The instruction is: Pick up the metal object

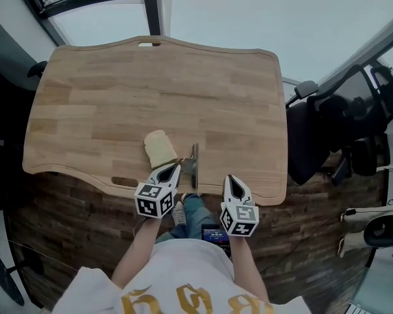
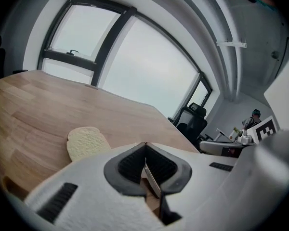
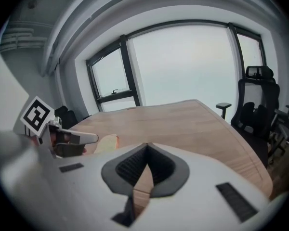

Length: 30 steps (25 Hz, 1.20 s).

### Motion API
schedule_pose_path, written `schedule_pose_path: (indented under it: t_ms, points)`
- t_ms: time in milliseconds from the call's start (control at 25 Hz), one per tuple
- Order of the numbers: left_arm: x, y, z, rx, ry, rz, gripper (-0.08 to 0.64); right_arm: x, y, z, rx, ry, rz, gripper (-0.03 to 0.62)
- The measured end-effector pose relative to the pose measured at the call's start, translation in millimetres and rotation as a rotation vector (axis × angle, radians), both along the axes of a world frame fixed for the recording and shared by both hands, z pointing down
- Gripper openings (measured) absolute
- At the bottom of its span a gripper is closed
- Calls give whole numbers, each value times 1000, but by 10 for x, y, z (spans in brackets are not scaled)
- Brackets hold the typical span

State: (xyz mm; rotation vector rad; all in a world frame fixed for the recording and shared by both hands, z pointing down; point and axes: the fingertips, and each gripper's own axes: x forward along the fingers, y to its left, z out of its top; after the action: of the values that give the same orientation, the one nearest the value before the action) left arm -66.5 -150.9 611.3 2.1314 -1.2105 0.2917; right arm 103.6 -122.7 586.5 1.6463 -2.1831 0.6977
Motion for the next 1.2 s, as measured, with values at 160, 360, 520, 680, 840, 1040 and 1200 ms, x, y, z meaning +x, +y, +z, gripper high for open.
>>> schedule_pose_path:
  t_ms: [160,360,520,680,840,1040,1200]
  points:
    - [82,25,147,-24,-15,45,20,-63,14,116,-23,-20,-31,11]
    - [46,27,337,-33,-118,61,20,-113,15,263,-69,-55,-69,11]
    - [64,42,468,-74,-104,68,21,-126,14,347,-91,-75,-82,11]
    - [93,21,557,-103,-79,60,96,-166,16,433,-111,-80,-104,11]
    - [152,-32,629,-116,-51,63,123,-186,42,509,-134,-98,-111,11]
    - [237,-47,758,-182,-6,74,129,-152,49,575,-150,-105,-107,11]
    - [272,-52,812,-227,41,60,112,-125,12,587,-158,-116,-101,11]
